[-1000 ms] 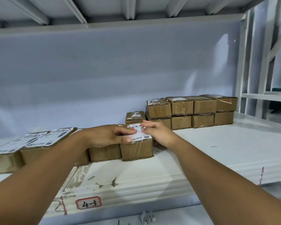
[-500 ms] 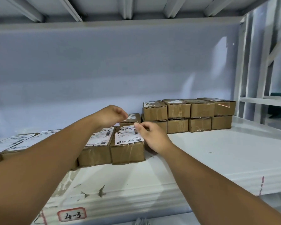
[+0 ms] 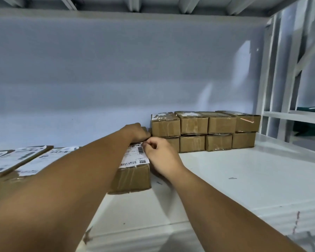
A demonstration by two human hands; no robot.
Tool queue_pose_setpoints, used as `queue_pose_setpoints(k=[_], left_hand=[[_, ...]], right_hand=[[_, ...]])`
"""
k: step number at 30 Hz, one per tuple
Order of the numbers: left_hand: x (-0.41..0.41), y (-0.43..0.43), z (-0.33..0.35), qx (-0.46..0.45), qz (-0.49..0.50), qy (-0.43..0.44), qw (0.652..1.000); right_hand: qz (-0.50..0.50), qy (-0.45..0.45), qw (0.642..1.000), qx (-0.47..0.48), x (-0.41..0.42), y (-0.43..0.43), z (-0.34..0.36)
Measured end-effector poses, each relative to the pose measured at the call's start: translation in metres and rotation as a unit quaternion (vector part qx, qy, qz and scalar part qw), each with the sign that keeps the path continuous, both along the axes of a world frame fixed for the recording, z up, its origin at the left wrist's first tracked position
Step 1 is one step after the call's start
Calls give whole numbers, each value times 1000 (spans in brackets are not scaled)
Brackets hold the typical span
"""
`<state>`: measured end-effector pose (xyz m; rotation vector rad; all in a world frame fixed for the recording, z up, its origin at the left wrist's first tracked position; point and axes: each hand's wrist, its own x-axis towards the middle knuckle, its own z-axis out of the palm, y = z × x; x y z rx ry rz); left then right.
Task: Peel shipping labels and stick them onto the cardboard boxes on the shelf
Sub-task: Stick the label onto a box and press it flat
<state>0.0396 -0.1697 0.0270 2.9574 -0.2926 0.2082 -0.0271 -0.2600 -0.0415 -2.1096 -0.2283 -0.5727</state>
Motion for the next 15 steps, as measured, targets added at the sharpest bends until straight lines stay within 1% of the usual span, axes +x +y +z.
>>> queue_pose_setpoints(k=[3, 6, 9, 11, 13, 15], left_hand=[[2, 3, -3, -36, 17, -1, 999], [11, 7, -11, -153, 63, -36, 986], [14, 12, -8, -223, 100, -83, 966], [11, 16, 0, -294, 118, -117, 941], [3, 20, 9, -378, 128, -146, 905], [-12, 25, 14, -431, 117, -166, 879]], right_hand=[[1, 5, 1000, 8, -1, 0, 0], [1, 6, 1000, 10, -1, 1, 0], [-1, -9, 1000, -10, -3, 0, 0], [0, -20, 999, -33, -3, -1, -1], [-18, -36, 998, -54, 0, -1, -1], [-40, -58, 997, -38, -1, -2, 1]])
